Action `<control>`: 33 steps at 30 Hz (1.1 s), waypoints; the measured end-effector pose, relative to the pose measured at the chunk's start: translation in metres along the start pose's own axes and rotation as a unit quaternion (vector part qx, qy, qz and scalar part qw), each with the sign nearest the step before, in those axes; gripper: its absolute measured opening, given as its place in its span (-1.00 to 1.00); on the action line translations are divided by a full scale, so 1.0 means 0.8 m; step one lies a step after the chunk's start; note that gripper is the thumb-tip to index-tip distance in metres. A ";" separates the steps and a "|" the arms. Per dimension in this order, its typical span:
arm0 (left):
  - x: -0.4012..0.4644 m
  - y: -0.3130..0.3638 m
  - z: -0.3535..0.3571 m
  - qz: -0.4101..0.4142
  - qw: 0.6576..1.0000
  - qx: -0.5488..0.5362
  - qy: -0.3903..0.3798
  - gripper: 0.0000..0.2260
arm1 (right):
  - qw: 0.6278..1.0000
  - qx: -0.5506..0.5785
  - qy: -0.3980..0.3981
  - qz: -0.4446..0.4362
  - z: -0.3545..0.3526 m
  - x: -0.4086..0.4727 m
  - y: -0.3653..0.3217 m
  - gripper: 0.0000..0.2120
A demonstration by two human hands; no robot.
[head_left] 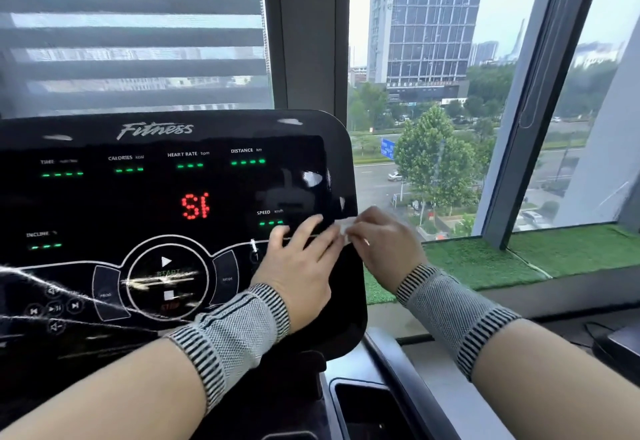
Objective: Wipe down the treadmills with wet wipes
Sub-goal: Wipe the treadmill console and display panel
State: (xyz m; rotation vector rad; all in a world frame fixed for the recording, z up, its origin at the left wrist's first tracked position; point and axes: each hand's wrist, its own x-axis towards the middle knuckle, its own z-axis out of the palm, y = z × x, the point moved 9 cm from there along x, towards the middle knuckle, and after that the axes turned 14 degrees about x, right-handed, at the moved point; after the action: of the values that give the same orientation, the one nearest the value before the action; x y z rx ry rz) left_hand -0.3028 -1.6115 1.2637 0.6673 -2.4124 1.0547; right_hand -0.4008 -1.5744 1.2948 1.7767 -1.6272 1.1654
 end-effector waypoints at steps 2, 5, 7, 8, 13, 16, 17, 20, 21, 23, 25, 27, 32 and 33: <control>0.016 -0.014 -0.003 -0.020 1.000 0.007 0.000 -0.47 | 1.000 -0.004 0.012 -0.004 -0.004 0.025 0.000 -0.92; 0.035 -0.028 -0.009 -0.042 0.999 0.003 -0.017 -0.46 | 1.000 0.000 0.030 0.002 -0.009 0.049 0.000 -0.94; 0.028 -0.020 -0.008 -0.028 0.999 -0.005 -0.020 -0.47 | 1.000 -0.001 0.022 0.010 -0.006 0.034 0.003 -0.95; 0.020 -0.012 -0.006 -0.014 1.000 -0.004 -0.020 -0.48 | 1.000 -0.004 0.015 0.011 -0.004 0.021 0.003 -0.94; 0.023 -0.019 -0.005 -0.011 0.999 0.016 -0.045 -0.46 | 1.000 -0.009 0.003 -0.004 -0.003 0.033 -0.001 -0.94; 0.047 -0.035 -0.010 -0.040 0.998 0.008 -0.053 -0.44 | 0.999 -0.016 0.010 0.027 -0.008 0.063 0.004 -0.94; 0.046 -0.035 -0.011 -0.042 0.998 0.009 -0.053 -0.44 | 0.999 -0.016 0.011 0.032 -0.009 0.061 0.005 -0.94; 0.025 -0.014 -0.006 -0.006 0.999 -0.001 -0.039 -0.46 | 1.000 -0.017 0.016 0.015 -0.008 0.026 0.002 -0.93; 0.018 -0.008 -0.002 0.007 0.999 0.000 -0.039 -0.44 | 1.000 -0.012 0.008 0.008 -0.007 0.016 0.000 -0.92; 0.020 -0.011 -0.003 0.007 1.000 0.013 -0.028 -0.42 | 1.000 -0.010 -0.006 0.002 -0.006 0.021 0.001 -0.91; 0.036 -0.024 -0.008 -0.016 0.999 0.015 -0.028 -0.42 | 1.000 -0.012 -0.004 0.014 -0.007 0.047 0.005 -0.91; 0.048 -0.034 -0.009 -0.035 0.998 0.011 -0.049 -0.44 | 1.000 -0.013 0.003 0.025 -0.008 0.063 0.009 -0.89; 0.017 -0.008 -0.003 0.010 0.999 -0.015 -0.051 -0.44 | 0.999 -0.007 -0.017 0.032 -0.004 0.017 0.004 -0.91; 0.014 -0.007 -0.001 0.018 0.998 -0.010 -0.056 -0.43 | 0.999 -0.004 -0.025 0.024 -0.003 0.014 0.002 -0.91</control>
State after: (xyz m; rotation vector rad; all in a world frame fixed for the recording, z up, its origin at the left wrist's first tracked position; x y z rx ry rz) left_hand -0.3081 -1.6173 1.2733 0.6959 -2.5364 1.0308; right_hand -0.4038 -1.5792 1.3047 1.7842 -1.7086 1.1438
